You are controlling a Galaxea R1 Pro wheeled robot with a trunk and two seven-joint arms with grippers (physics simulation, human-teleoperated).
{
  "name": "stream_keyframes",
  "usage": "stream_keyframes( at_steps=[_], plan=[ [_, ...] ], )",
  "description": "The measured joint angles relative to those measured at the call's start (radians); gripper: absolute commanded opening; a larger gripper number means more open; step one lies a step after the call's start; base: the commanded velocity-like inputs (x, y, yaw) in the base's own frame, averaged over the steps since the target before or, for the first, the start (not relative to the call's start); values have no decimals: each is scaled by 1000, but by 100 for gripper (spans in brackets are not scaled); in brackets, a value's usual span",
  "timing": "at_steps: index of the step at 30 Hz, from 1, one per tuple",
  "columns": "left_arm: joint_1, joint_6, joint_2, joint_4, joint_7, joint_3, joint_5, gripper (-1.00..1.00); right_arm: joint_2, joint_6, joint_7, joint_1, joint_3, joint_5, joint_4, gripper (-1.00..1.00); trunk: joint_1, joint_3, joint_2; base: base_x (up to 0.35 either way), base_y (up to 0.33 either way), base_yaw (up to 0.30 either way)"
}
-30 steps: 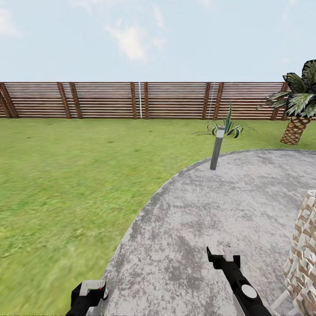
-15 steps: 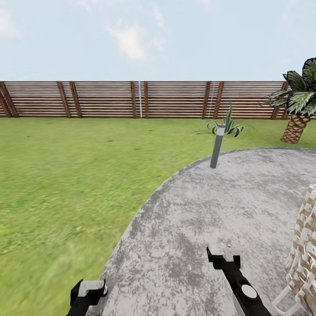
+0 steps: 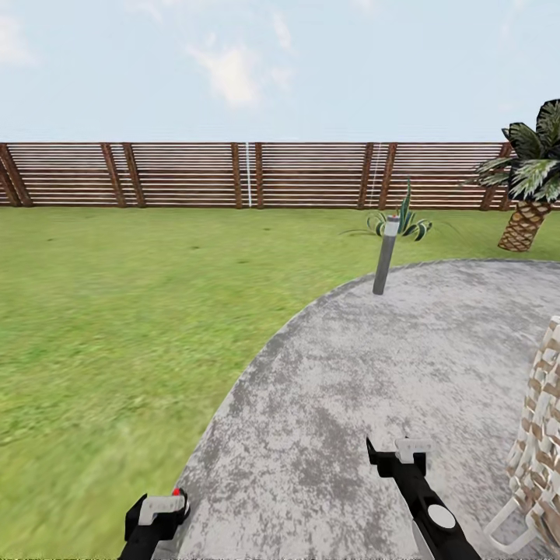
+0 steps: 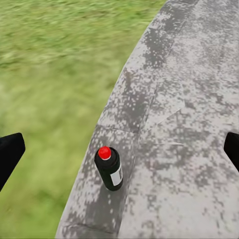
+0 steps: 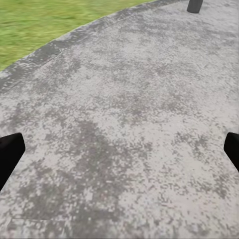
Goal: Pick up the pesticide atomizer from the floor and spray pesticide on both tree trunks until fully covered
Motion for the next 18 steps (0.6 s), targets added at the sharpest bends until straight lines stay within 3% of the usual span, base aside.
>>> stream_keyframes(
  at_steps=[18],
  plan=[
    [-5, -1, 0, 0, -1, 0, 0, 100, 0, 0, 0, 0, 0, 0, 0, 100, 69, -56, -126, 0, 0, 0]
  ],
)
